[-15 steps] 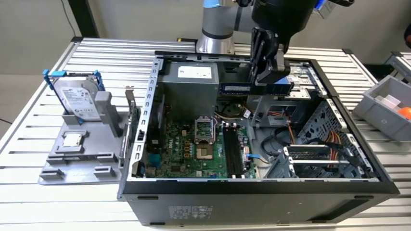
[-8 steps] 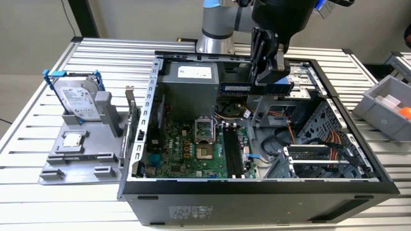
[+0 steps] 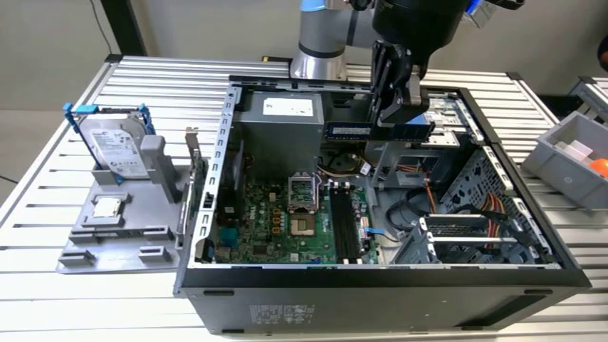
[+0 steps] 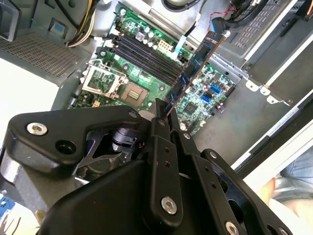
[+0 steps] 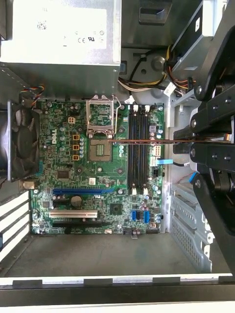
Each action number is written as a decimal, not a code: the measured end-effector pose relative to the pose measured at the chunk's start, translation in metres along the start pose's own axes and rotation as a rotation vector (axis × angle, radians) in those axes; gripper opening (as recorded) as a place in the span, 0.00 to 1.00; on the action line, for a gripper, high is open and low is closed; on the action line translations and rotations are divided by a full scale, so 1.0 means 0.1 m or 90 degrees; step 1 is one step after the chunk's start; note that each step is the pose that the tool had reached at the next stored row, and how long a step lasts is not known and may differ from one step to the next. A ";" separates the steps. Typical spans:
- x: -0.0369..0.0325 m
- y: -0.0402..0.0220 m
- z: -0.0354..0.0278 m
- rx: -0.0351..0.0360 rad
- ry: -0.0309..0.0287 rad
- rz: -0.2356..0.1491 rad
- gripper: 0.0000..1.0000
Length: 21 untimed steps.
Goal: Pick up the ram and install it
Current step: 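Insert the ram into the slot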
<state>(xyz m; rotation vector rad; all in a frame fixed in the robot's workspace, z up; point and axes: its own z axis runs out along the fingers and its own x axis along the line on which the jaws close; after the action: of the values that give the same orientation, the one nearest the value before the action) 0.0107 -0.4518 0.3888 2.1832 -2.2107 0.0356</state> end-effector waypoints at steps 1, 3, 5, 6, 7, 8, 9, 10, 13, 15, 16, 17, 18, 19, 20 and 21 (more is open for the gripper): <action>0.000 0.000 0.000 0.0000 0.0000 0.000 0.00; 0.000 0.000 0.000 0.0000 0.0000 0.001 0.00; 0.000 0.000 0.000 -0.0003 -0.0001 0.007 0.00; 0.000 0.000 0.000 -0.0005 -0.0001 0.012 0.00; 0.000 0.000 0.000 -0.0007 -0.0001 0.018 0.00; 0.000 0.000 0.000 -0.0009 -0.0001 0.023 0.00; 0.000 0.000 0.000 -0.0011 -0.0002 0.028 0.00; 0.000 0.000 0.001 -0.0014 -0.0002 0.034 0.00; 0.000 0.000 0.001 -0.0020 -0.0003 0.049 0.00; 0.000 0.000 0.002 -0.0024 -0.0005 0.059 0.00; 0.000 0.000 0.002 -0.0026 -0.0005 0.064 0.00; 0.000 0.000 0.002 -0.0028 -0.0005 0.069 0.00; 0.000 0.000 0.003 -0.0030 -0.0006 0.074 0.00; 0.000 0.000 0.003 -0.0032 -0.0006 0.079 0.00; 0.000 0.000 0.003 -0.0034 -0.0006 0.084 0.00; 0.000 0.000 0.004 -0.0036 -0.0007 0.089 0.00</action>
<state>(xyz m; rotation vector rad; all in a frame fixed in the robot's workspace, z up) 0.0107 -0.4518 0.3885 2.0232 -2.3562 0.0319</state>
